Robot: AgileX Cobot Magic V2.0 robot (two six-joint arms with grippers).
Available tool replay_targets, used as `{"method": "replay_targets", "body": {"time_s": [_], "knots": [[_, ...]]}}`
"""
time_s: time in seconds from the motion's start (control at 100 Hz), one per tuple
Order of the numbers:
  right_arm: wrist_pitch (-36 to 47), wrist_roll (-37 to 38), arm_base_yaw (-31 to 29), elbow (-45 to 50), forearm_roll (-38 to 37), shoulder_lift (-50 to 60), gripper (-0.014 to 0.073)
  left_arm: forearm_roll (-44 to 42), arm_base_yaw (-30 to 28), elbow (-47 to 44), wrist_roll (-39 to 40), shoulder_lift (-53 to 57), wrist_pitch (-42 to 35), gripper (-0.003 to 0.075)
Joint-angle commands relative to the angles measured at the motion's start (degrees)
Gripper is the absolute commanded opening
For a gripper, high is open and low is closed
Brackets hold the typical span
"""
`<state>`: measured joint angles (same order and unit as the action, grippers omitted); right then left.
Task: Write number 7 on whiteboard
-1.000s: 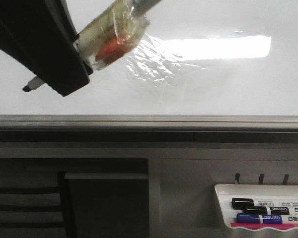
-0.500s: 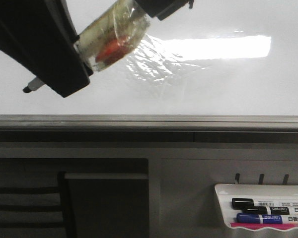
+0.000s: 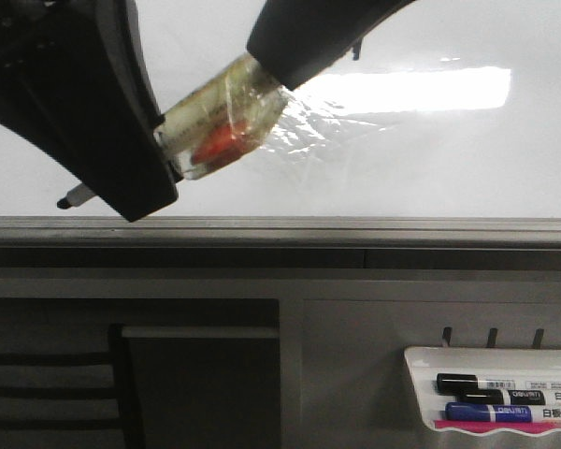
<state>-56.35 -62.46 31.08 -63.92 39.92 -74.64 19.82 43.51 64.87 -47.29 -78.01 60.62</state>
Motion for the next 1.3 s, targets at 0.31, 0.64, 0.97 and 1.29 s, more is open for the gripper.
{"method": "replay_targets", "body": {"time_s": [0.31, 0.64, 0.97, 1.29], "knots": [[0.7, -2.6, 0.1, -1.9, 3.1, 1.0, 0.0312, 1.1, 0.6, 1.9, 0.1, 1.3, -4.1, -0.002], [0.8, -2.7, 0.1, -1.9, 4.4, 0.6, 0.0295, 1.1, 0.6, 1.9, 0.1, 1.3, -4.2, -0.002], [1.9, -2.7, 0.1, -1.9, 4.4, -0.5, 0.0185, 1.1, 0.6, 1.9, 0.1, 1.3, -4.2, -0.002], [1.6, -2.7, 0.1, -1.9, 4.4, -0.5, 0.0017, 1.8, 0.6, 1.9, 0.1, 1.3, -5.5, -0.001]]}}
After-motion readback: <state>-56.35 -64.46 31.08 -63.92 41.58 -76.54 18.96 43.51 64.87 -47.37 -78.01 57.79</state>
